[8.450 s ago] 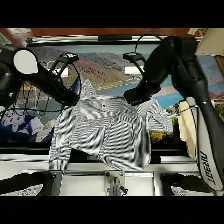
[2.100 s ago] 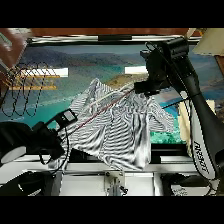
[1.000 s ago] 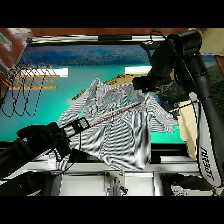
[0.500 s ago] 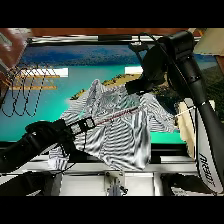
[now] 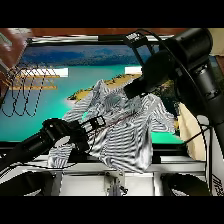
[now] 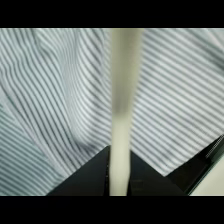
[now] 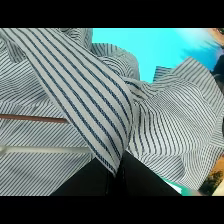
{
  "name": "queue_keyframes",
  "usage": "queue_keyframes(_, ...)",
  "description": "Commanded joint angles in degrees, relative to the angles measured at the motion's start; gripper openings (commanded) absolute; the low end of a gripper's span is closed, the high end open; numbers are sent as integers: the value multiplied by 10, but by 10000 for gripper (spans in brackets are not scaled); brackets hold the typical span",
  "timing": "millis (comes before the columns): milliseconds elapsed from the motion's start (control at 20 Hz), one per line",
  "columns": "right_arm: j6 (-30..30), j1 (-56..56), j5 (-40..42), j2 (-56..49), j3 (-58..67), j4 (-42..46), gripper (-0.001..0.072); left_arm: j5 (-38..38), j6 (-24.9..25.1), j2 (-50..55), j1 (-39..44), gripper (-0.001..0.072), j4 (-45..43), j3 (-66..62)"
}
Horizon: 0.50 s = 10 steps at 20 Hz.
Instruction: Fold the shirts.
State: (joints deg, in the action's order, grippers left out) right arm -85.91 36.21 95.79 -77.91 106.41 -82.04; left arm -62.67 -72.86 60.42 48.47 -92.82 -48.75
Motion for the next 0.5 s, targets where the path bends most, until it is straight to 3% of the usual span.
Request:
queue_keyframes(0,15,32,6,7,0,6,81,42,-14,17,-3,39,36,-13)
queue_keyframes(250,33,47,5,7,0,12,81,56,-22,25,-14,39,74,-33)
queue_keyframes(450,41,47,4,7,0,-7,81,27,31,44,-13,39,93,-33)
